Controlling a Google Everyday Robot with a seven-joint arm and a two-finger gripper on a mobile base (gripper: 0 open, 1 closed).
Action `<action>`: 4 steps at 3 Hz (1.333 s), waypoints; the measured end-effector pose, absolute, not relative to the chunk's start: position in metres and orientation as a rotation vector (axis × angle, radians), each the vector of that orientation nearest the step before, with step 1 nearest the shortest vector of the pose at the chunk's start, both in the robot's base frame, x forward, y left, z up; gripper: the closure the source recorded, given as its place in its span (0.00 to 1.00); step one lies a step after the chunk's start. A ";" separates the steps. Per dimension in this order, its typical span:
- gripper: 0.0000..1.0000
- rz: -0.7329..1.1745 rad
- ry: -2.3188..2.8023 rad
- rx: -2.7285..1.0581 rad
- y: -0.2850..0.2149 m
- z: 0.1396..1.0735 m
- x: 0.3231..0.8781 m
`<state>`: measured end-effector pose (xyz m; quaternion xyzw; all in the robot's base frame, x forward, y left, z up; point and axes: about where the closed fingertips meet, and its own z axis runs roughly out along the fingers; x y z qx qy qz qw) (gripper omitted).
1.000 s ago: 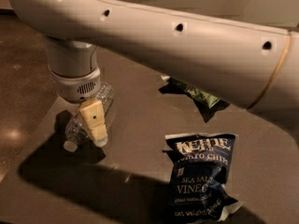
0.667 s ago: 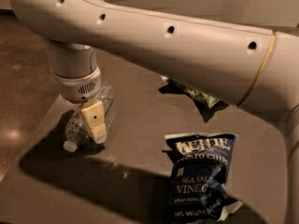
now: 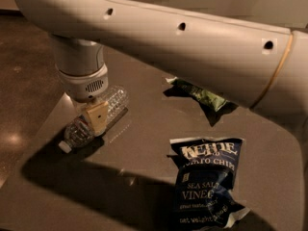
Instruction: Pick water bottle
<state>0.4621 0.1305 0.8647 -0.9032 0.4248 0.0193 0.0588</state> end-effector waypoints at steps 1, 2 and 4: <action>0.85 0.082 1.224 -2.707 0.127 0.895 0.456; 1.00 0.138 1.142 -2.668 0.128 0.936 0.449; 1.00 0.184 1.061 -2.614 0.135 0.976 0.442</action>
Offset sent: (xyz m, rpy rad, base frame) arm -0.0244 -0.0064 0.1267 0.2143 0.0168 0.1187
